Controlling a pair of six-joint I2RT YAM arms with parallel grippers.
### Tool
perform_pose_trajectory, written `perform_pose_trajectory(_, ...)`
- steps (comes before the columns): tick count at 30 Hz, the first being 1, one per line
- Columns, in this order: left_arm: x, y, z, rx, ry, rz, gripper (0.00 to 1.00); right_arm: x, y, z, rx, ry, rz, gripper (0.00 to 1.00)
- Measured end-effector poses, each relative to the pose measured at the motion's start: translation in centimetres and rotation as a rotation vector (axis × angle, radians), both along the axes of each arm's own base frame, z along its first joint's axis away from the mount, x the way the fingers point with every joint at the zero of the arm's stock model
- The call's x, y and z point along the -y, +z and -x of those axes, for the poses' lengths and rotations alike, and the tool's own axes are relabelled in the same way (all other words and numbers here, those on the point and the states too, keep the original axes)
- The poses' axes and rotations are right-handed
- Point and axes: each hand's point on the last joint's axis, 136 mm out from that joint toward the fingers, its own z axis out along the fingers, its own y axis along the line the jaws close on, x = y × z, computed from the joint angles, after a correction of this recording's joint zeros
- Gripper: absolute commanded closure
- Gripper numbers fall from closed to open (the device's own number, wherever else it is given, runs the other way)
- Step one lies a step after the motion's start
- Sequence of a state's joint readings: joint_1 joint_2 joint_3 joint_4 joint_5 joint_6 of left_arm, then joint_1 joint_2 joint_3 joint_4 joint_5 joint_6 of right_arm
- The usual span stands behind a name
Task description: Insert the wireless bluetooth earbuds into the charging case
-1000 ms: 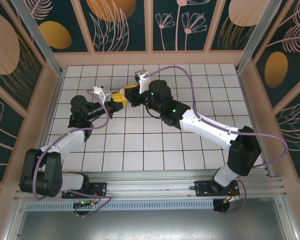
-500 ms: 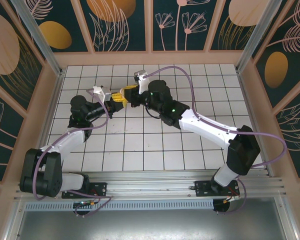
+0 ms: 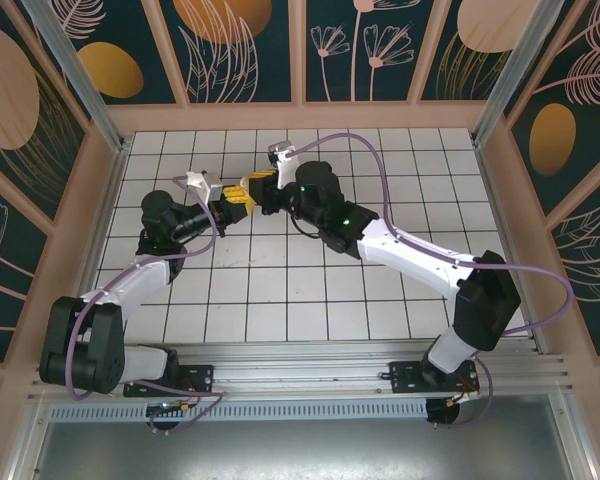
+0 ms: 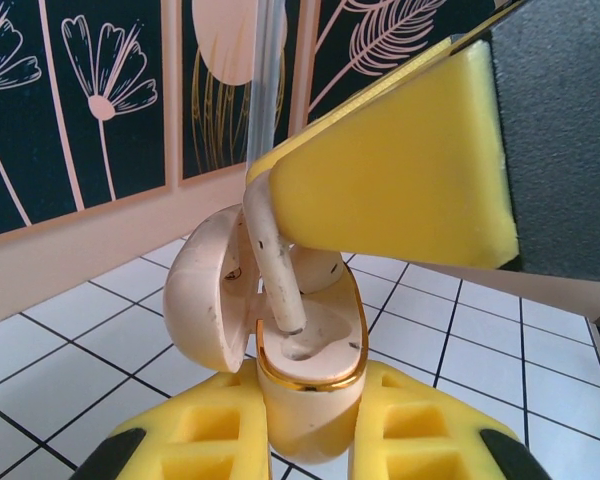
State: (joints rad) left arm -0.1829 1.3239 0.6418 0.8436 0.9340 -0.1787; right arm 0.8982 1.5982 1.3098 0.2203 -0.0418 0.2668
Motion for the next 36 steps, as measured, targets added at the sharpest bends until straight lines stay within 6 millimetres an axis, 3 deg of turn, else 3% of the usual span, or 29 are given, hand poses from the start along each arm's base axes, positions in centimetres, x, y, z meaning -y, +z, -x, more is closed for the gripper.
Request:
perform_pose_trajectory(11, 0.0, 0.2, -0.1, 0.004, 0.000, 0.000, 0.97, 0.0, 0.2, 0.1, 0.015, -0.009, 0.005, 0.84)
perform_pose_trajectory(20, -0.1, 0.2, -0.5, -0.001, 0.014, 0.003, 0.97, -0.9, -0.1, 1.7, 0.018, 0.023, 0.007, 0.84)
perform_pose_trajectory(36, -0.1, 0.5, -0.7, 0.016, 0.023, -0.003, 0.97, 0.0, 0.2, 1.0, 0.027, 0.005, 0.010, 0.84)
